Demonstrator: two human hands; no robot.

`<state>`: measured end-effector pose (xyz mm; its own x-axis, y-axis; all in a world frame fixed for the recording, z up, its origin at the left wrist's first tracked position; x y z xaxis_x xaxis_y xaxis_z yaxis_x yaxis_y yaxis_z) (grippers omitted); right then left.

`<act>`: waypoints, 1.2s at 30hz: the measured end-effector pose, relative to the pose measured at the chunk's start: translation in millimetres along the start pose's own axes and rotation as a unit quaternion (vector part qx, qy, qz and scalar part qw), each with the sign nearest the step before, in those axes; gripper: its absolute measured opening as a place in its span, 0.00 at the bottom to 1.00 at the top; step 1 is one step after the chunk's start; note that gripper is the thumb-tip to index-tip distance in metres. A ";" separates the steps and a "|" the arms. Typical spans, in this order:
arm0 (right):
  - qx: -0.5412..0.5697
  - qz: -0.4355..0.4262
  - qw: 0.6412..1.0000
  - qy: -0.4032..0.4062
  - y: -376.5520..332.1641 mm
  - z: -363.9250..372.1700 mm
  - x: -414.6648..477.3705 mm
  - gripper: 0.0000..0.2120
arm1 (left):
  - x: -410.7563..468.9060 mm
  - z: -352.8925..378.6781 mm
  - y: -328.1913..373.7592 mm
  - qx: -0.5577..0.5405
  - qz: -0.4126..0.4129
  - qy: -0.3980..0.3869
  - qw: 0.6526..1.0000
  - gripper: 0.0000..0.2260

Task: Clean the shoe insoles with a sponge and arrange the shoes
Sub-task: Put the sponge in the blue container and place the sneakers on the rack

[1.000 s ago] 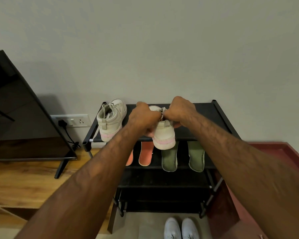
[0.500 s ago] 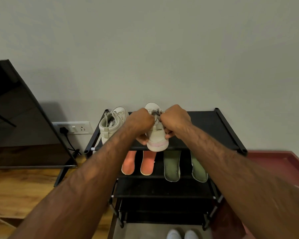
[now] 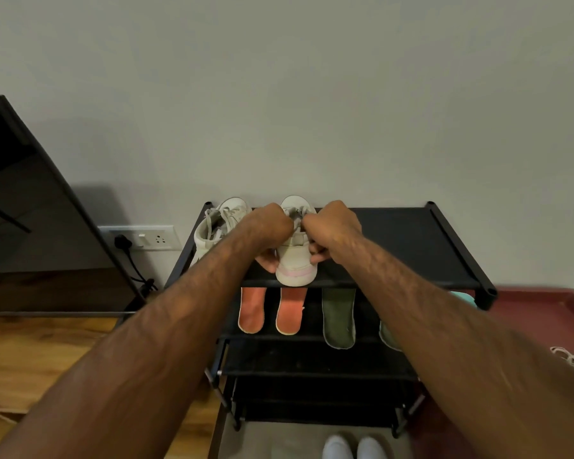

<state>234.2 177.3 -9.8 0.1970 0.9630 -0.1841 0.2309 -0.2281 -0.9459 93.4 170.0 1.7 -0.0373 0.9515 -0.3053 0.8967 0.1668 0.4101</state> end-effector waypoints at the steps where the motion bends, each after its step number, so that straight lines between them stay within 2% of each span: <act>1: 0.008 0.005 1.000 -0.013 1.6 1.2 -1.7 0.06 | -2.2 0.9 -2.1 -0.014 -0.003 0.004 1.000 0.15; 4: 0.018 0.007 0.999 -0.039 4.3 -0.6 -13.3 0.10 | -12.6 3.6 -11.2 -0.059 -0.004 0.027 0.998 0.16; 9: 0.008 -0.032 0.999 -0.014 7.7 -30.8 -58.4 0.10 | -70.7 3.3 -10.7 -0.127 0.015 0.141 0.982 0.16; 13: 0.009 -0.044 0.999 -0.010 36.0 -55.4 -104.2 0.07 | -129.4 39.8 1.6 -0.171 0.051 0.159 0.971 0.09; 17: -0.014 -0.018 0.999 -0.029 107.3 -69.0 -143.4 0.10 | -159.7 135.6 4.7 -0.185 0.069 0.056 0.979 0.08; 23: -0.090 0.098 0.986 -0.097 268.2 -65.0 -173.5 0.13 | -169.7 294.6 -30.8 -0.153 0.027 -0.107 0.982 0.04; 26: -0.127 0.158 0.971 -0.128 350.6 -55.8 -179.8 0.13 | -172.6 370.5 -51.6 -0.137 -0.005 -0.189 0.972 0.06; 29: -0.118 0.212 0.958 -0.153 421.5 -46.3 -187.4 0.12 | -172.5 432.0 -72.1 -0.134 -0.036 -0.251 0.958 0.02; 31: -0.122 0.248 0.947 -0.164 461.2 -38.4 -191.5 0.12 | -169.1 469.9 -88.5 -0.120 -0.064 -0.284 0.949 0.04; 33: -0.135 0.287 0.929 -0.194 496.8 -27.2 -198.6 0.11 | -168.6 502.6 -109.0 -0.113 -0.098 -0.317 0.936 0.01; 36: -0.136 0.332 0.905 -0.230 551.6 -9.4 -200.8 0.11 | -159.5 553.3 -135.1 -0.110 -0.142 -0.364 0.914 0.05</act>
<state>331.0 -143.2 -492.0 -0.0241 0.5453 -0.8379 0.4456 -0.7444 -0.4973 222.3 -147.3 -480.6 0.1212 0.4502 -0.8847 0.7828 0.5047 0.3641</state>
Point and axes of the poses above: each hand's wrist, its own x-axis towards the middle knuckle, its own z-axis out of the palm, y = z × x, the point moved 9 cm from there along x, towards the middle knuckle, and after that the axes turned 12 degrees about x, right-handed, at the moved point
